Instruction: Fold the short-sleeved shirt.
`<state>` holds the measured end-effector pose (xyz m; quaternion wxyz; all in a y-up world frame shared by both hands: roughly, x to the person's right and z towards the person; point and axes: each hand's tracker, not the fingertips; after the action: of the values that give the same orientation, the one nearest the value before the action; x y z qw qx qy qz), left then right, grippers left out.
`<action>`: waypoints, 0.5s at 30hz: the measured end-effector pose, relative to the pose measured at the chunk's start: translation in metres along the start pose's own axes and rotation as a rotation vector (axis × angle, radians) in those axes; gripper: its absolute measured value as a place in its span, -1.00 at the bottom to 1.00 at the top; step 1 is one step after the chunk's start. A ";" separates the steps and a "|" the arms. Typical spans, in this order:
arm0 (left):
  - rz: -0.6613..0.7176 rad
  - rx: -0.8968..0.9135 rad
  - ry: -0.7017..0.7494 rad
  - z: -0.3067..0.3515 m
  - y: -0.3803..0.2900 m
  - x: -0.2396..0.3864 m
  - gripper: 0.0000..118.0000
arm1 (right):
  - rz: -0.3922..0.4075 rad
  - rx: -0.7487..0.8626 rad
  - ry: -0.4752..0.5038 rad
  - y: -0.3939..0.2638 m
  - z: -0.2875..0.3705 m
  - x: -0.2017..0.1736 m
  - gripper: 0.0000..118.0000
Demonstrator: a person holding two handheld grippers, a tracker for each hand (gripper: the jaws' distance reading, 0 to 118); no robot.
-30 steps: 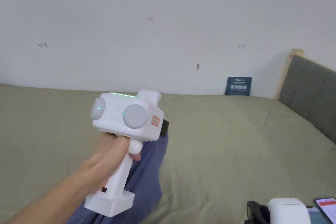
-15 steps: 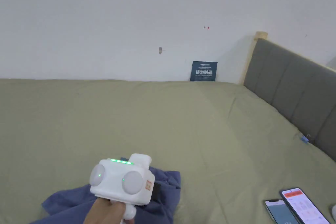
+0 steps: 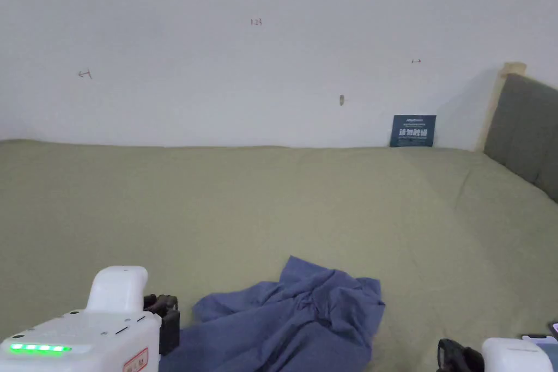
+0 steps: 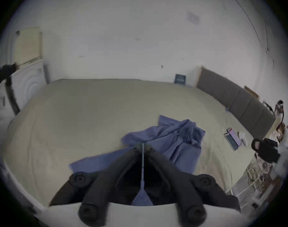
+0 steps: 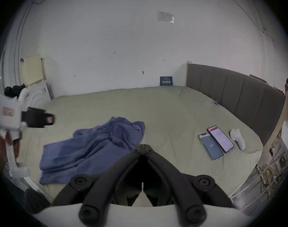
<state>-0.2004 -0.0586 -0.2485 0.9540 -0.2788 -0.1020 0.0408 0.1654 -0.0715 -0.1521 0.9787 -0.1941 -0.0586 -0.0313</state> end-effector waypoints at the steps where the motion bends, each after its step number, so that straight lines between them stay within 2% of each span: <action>1: -0.007 0.017 0.042 0.022 -0.005 -0.009 -0.95 | 0.031 0.016 0.008 0.001 0.006 -0.004 -1.00; 3: -0.013 0.101 0.131 0.063 -0.019 -0.023 -0.95 | 0.052 0.046 0.005 0.002 0.017 -0.013 -1.00; 7: -0.020 0.153 0.262 0.114 -0.035 -0.044 -0.95 | 0.030 0.069 0.030 0.007 0.027 -0.027 -1.00; 12: 0.069 0.118 0.253 0.125 -0.045 -0.070 -0.95 | 0.044 0.076 0.063 0.008 0.035 -0.040 -1.00; 15: 0.060 0.104 0.257 0.119 -0.043 -0.072 -0.95 | 0.051 0.073 0.067 0.006 0.036 -0.043 -1.00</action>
<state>-0.2958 -0.0426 -0.1396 0.9707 -0.2350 0.0314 0.0385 0.1198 -0.0504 -0.1264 0.9871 -0.1585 -0.0221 -0.0108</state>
